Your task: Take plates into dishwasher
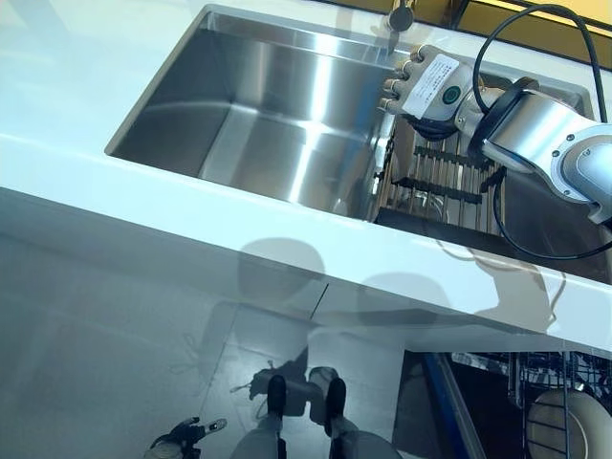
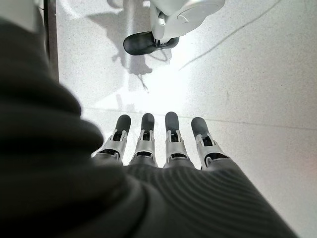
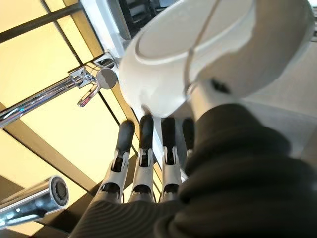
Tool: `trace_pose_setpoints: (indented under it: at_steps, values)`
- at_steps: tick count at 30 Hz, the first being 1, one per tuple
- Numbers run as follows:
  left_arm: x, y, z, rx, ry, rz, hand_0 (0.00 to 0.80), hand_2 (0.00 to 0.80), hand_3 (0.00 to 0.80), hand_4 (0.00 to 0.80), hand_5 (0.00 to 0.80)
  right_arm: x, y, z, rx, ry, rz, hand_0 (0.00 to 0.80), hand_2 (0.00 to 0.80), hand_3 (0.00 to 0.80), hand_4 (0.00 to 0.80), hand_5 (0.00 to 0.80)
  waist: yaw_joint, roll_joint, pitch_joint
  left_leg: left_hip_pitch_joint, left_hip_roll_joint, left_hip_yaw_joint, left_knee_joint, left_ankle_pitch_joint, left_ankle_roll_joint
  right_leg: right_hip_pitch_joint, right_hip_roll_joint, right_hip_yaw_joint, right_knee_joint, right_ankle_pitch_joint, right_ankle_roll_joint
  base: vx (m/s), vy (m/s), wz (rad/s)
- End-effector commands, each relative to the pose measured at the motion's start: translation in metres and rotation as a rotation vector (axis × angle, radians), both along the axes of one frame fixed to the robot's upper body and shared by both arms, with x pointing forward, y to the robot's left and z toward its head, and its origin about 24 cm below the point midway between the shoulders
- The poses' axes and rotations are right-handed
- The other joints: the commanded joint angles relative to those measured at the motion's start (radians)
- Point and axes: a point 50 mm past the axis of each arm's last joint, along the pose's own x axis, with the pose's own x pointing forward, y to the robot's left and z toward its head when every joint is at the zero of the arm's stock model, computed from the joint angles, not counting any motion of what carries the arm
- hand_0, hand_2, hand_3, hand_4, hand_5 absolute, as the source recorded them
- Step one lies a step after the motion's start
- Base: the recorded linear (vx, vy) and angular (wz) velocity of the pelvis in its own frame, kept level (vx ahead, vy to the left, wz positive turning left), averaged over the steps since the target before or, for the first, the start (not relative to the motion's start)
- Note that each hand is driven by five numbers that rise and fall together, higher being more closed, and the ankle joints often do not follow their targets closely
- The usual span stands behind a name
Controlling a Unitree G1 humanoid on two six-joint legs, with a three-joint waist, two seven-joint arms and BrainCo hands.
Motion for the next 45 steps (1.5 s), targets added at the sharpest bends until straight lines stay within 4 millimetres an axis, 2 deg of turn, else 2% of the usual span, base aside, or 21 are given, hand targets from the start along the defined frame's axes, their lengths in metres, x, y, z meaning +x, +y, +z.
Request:
trace_pose_setpoints:
  at_steps: [1,16,26,33,34,35,36,39,45]
  values:
    - [-0.007,0.008,0.0,0.018,0.018,0.015,0.0,0.0,0.0,0.0,0.0,-0.002,-0.006,0.018,-0.05,-0.069,-0.074,0.8,0.8,0.8,0.8,0.8,0.012,-0.024,0.005,-0.009,0.013,0.027,-0.004,-0.035,-0.001,0.013,-0.002,0.008,0.006,-0.041,0.072,0.0,0.0,0.0]
    - [-0.011,0.009,-0.001,0.019,0.03,0.011,0.0,0.0,0.0,0.0,0.0,0.005,-0.016,0.011,-0.072,-0.03,-0.159,0.8,0.8,0.8,0.8,0.8,0.009,-0.03,-0.009,0.004,0.015,0.035,-0.004,-0.041,0.0,0.025,-0.002,0.014,-0.001,-0.039,0.074,0.0,0.0,0.0]
    - [-0.012,0.01,-0.002,0.031,0.046,0.003,0.0,0.0,0.0,0.0,0.0,0.008,-0.023,0.011,-0.043,-0.024,-0.169,0.8,0.8,0.8,0.8,0.8,0.001,-0.047,-0.039,0.022,0.017,0.044,-0.004,-0.055,0.0,0.04,0.0,0.025,-0.001,-0.045,0.075,0.0,0.0,0.0]
    - [-0.016,0.01,-0.003,0.033,0.059,-0.001,0.0,0.0,0.0,0.0,0.0,0.01,-0.035,-0.002,0.084,0.09,-0.22,0.8,0.8,0.8,0.8,0.8,-0.005,-0.048,-0.061,0.04,0.017,0.052,-0.004,-0.063,0.001,0.053,0.0,0.033,-0.001,-0.045,0.078,0.0,0.0,0.0]
    - [-0.016,0.01,-0.003,0.033,0.059,0.0,0.0,0.0,0.0,0.0,0.0,0.011,-0.039,-0.004,0.126,0.11,-0.253,0.762,0.762,0.762,0.762,0.762,-0.006,-0.047,-0.062,0.041,0.018,0.053,-0.004,-0.064,0.001,0.054,0.0,0.035,-0.001,-0.045,0.078,0.0,0.0,0.0]
    - [-0.017,0.01,-0.003,0.029,0.06,0.003,0.0,0.0,0.0,0.0,0.0,0.015,-0.048,-0.008,0.209,0.141,-0.285,0.304,0.304,0.304,0.304,0.304,-0.008,-0.044,-0.062,0.046,0.017,0.055,-0.004,-0.065,0.002,0.056,-0.001,0.039,-0.001,-0.045,0.078,0.0,0.0,0.0]
    - [-0.017,0.01,-0.003,0.027,0.061,0.004,0.0,0.0,0.0,0.0,0.0,0.016,-0.054,-0.01,0.276,0.169,-0.295,0.0,0.0,0.0,0.0,0.0,-0.009,-0.043,-0.062,0.048,0.016,0.056,-0.004,-0.067,0.002,0.058,-0.001,0.042,-0.001,-0.045,0.078,0.0,0.0,0.0]
    - [-0.017,0.008,-0.004,0.02,0.062,0.002,0.0,0.0,0.0,0.0,0.0,0.022,-0.065,-0.021,0.359,0.225,-0.327,0.0,0.0,0.0,0.0,0.0,-0.011,-0.037,-0.059,0.053,0.016,0.058,-0.004,-0.068,0.002,0.061,-0.002,0.046,-0.001,-0.044,0.078,0.0,0.0,0.0]
    - [-0.015,0.007,-0.003,0.016,0.053,-0.004,0.0,0.0,0.0,0.0,0.0,0.025,-0.072,-0.038,0.414,0.285,-0.354,0.0,0.0,0.0,0.0,0.0,-0.016,-0.031,-0.052,0.059,0.016,0.068,-0.004,-0.07,0.004,0.063,-0.005,0.054,-0.001,-0.041,0.079,0.0,0.003,-0.03]
